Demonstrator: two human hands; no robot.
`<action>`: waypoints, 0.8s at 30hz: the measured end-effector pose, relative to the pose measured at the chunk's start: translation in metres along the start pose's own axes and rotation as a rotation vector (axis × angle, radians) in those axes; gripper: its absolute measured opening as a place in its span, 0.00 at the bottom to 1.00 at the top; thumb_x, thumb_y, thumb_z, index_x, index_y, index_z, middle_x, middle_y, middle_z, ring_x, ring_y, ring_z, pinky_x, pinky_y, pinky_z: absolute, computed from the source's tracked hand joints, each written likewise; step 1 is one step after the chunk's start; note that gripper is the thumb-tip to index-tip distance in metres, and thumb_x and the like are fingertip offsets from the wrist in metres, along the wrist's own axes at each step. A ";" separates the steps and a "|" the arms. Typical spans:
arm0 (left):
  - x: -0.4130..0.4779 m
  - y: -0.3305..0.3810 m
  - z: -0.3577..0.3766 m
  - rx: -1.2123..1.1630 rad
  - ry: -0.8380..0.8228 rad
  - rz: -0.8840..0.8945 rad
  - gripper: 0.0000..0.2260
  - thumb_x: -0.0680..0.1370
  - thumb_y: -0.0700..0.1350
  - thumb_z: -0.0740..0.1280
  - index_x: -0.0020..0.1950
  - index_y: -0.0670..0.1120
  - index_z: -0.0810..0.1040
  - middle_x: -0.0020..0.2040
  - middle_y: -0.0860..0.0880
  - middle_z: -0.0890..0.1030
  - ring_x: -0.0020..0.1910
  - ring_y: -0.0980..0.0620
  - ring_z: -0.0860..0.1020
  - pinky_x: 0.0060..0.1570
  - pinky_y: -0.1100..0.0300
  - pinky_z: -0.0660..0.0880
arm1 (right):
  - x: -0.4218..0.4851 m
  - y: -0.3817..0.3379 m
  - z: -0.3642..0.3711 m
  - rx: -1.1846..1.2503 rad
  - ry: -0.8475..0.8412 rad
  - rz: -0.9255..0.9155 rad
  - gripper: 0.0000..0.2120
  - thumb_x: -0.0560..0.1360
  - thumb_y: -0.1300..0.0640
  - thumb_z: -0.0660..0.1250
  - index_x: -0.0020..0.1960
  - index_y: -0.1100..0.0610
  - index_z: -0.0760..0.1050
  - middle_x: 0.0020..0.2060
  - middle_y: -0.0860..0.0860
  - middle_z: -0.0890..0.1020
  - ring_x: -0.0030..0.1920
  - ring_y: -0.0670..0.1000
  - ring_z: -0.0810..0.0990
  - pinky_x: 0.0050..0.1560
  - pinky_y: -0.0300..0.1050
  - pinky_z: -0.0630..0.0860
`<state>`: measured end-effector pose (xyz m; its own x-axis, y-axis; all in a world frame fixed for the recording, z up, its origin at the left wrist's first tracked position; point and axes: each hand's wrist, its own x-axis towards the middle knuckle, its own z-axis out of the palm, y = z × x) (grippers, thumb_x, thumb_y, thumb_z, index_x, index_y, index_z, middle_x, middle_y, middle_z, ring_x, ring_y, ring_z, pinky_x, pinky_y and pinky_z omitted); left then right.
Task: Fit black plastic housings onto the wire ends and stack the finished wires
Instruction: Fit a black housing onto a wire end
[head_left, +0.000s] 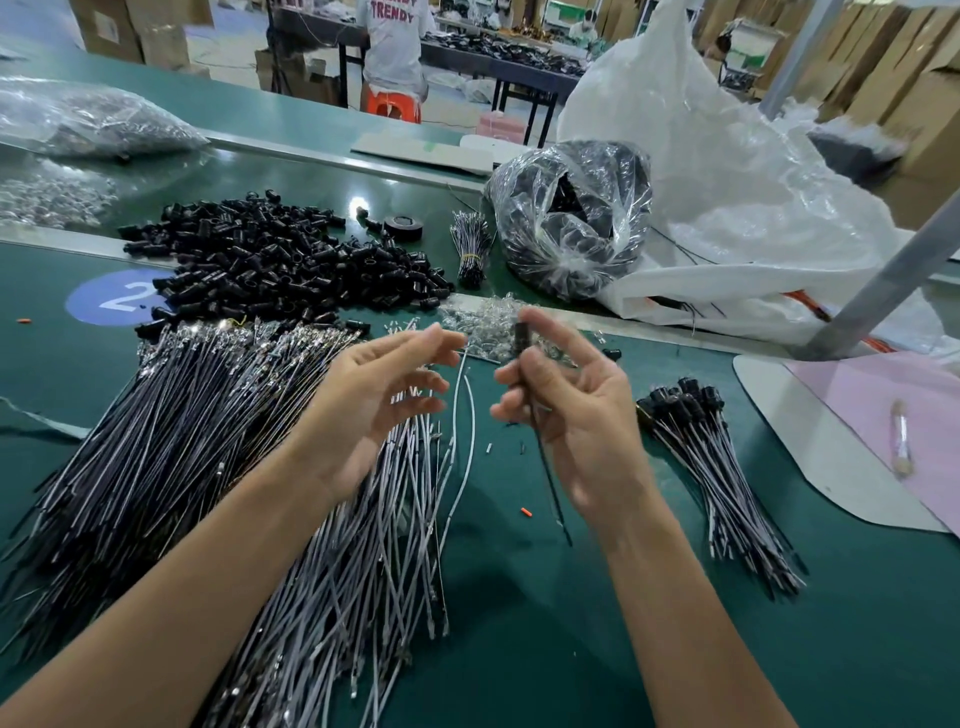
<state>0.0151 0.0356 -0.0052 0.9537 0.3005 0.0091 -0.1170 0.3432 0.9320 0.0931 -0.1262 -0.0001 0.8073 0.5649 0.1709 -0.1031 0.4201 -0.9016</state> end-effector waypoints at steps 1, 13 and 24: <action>0.000 -0.001 0.001 0.012 -0.043 0.018 0.12 0.71 0.51 0.73 0.49 0.44 0.86 0.44 0.47 0.83 0.40 0.53 0.78 0.42 0.62 0.78 | -0.002 0.004 0.004 -0.081 -0.021 -0.003 0.23 0.71 0.61 0.69 0.65 0.59 0.72 0.36 0.57 0.84 0.31 0.50 0.83 0.37 0.43 0.81; 0.001 -0.003 0.002 -0.025 -0.067 0.157 0.09 0.65 0.45 0.77 0.44 0.49 0.87 0.44 0.51 0.84 0.43 0.56 0.80 0.46 0.65 0.78 | -0.005 0.018 0.017 -0.395 -0.052 -0.019 0.18 0.74 0.68 0.70 0.62 0.57 0.75 0.37 0.55 0.86 0.37 0.54 0.86 0.40 0.41 0.81; -0.003 -0.006 0.011 0.039 -0.016 0.188 0.13 0.64 0.48 0.76 0.47 0.49 0.86 0.44 0.45 0.86 0.40 0.52 0.83 0.45 0.62 0.79 | -0.006 0.022 0.016 -0.377 -0.024 -0.113 0.19 0.75 0.69 0.70 0.63 0.57 0.73 0.37 0.55 0.86 0.36 0.54 0.86 0.39 0.42 0.81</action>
<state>0.0158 0.0225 -0.0073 0.9202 0.3423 0.1901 -0.2835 0.2475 0.9265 0.0770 -0.1089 -0.0142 0.7870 0.5483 0.2828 0.2100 0.1929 -0.9585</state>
